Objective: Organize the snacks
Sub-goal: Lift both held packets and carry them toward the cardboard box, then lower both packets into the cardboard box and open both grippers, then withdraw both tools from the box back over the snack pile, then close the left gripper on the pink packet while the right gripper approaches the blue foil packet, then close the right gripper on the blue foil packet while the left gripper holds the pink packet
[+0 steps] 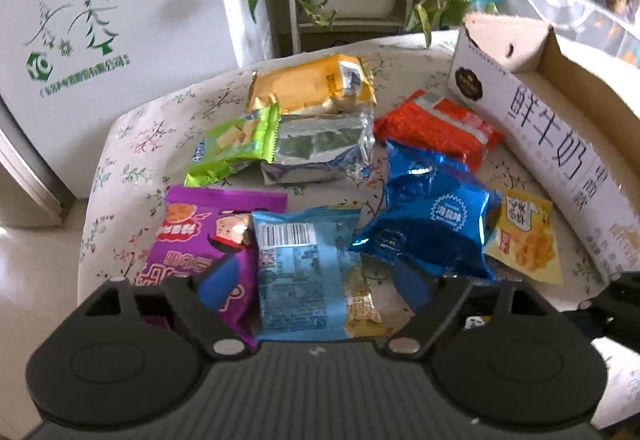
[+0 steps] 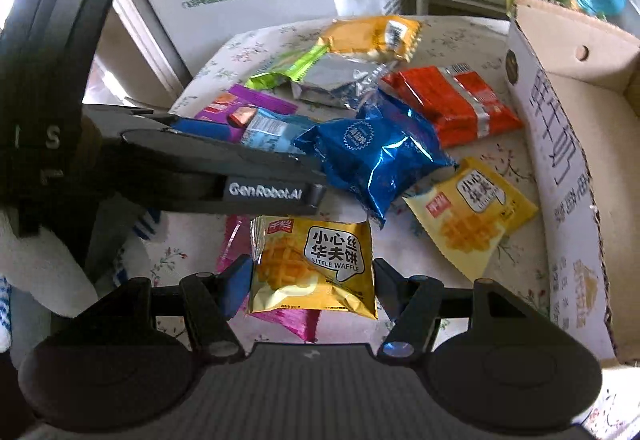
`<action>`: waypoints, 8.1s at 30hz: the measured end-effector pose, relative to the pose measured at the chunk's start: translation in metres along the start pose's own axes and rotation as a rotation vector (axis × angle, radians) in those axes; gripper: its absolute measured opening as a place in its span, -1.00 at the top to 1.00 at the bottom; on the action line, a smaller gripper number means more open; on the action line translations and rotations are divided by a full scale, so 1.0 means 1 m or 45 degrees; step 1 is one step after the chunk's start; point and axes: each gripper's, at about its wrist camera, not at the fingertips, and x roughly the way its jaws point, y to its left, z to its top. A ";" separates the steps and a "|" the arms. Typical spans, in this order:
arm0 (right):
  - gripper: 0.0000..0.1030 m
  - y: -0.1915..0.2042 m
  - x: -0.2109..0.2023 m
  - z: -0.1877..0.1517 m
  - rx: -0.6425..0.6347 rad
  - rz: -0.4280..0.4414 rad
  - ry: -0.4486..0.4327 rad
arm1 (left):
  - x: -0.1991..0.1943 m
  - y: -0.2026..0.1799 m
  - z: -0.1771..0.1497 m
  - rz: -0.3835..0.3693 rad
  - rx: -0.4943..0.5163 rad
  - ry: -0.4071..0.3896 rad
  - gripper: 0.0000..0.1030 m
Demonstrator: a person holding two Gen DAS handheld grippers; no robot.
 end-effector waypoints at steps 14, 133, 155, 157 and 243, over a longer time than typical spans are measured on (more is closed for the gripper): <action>-0.37 -0.001 0.002 0.003 0.044 0.019 0.005 | -0.016 0.018 -0.008 -0.030 -0.100 -0.038 0.08; -0.80 -0.137 -0.135 0.040 0.695 -0.150 -0.533 | -0.085 -0.058 0.032 -0.265 -0.308 -0.176 -0.63; -0.80 -0.077 -0.095 0.056 0.376 0.102 -0.395 | -0.062 0.005 -0.048 -0.157 -0.359 -0.033 -0.65; -0.80 -0.072 -0.089 0.057 0.358 0.104 -0.370 | -0.058 -0.001 -0.051 -0.167 -0.326 -0.021 -0.65; -0.45 -0.013 0.044 0.059 0.038 -0.042 -0.076 | -0.029 0.013 -0.073 -0.007 -0.234 -0.097 -0.28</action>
